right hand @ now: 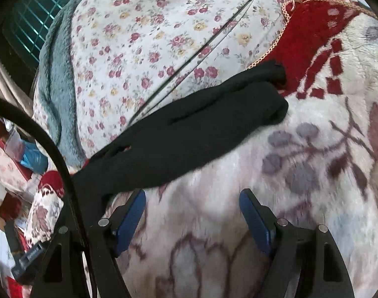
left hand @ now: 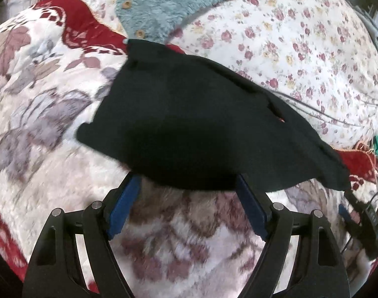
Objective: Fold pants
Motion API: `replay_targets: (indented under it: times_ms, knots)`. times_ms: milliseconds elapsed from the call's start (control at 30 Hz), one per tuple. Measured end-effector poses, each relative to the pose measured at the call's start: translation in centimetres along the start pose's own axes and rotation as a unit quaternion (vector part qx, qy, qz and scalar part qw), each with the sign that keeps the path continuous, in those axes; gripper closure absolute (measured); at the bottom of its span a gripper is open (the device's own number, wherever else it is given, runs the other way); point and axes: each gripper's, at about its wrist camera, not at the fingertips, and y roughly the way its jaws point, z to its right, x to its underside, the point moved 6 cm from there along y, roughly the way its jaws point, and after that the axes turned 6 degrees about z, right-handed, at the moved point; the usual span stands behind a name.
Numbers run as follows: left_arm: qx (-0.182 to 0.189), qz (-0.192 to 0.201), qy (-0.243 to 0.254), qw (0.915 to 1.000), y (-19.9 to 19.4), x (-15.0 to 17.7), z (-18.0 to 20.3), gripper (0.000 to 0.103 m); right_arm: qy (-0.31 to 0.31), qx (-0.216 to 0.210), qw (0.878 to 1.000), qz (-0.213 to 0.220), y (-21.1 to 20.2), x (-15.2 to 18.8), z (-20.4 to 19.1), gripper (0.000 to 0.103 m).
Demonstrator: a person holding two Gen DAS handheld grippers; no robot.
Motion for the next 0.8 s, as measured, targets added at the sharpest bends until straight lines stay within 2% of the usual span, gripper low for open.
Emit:
replay_targets:
  times_ms: [167,333,367,400,433,467,500,533,600,800]
  knots:
    - [0.000,0.008,-0.013,0.9999,1.5,-1.6,0.6,0.023,0.042,-0.022,0.999,-0.004,2.6,-2.3,0.9,0.027]
    - [0.025,-0.007,-0.052,0.9983,3.5,-3.9,0.7,0.023,0.079,-0.045,0.996,0.018,4.2,-4.5,1.7,0.028]
    - [0.032,-0.009,-0.058,0.9978,3.8,-4.3,0.8,0.023,0.083,-0.046,0.995,0.018,4.7,-4.8,1.8,0.031]
    - [0.042,-0.012,-0.061,0.9972,4.1,-4.6,0.9,0.023,0.088,-0.047,0.995,0.016,5.2,-5.0,1.9,0.042]
    - [0.052,-0.018,-0.061,0.9966,4.4,-4.9,1.1,0.031,0.093,-0.048,0.994,0.013,5.6,-5.1,2.0,0.061]
    - [0.054,-0.023,-0.058,0.9966,4.7,-5.2,1.1,0.063,0.102,-0.049,0.994,0.006,6.1,-5.1,2.2,0.070]
    - [0.051,-0.032,-0.049,0.9970,5.0,-5.3,1.1,0.080,0.107,-0.045,0.993,0.003,6.3,-5.1,2.4,0.081]
    - [0.059,-0.048,-0.049,0.9959,5.4,-5.2,1.2,0.089,0.108,-0.043,0.993,0.008,6.0,-5.2,2.5,0.089]
    - [0.066,-0.049,-0.044,0.9956,5.2,-5.2,1.3,0.092,0.101,-0.048,0.993,0.025,5.1,-5.4,2.1,0.096]
    - [0.077,-0.032,-0.014,0.9965,2.4,-6.2,1.6,0.095,0.071,-0.061,0.994,0.047,1.5,-5.0,-0.1,0.096]
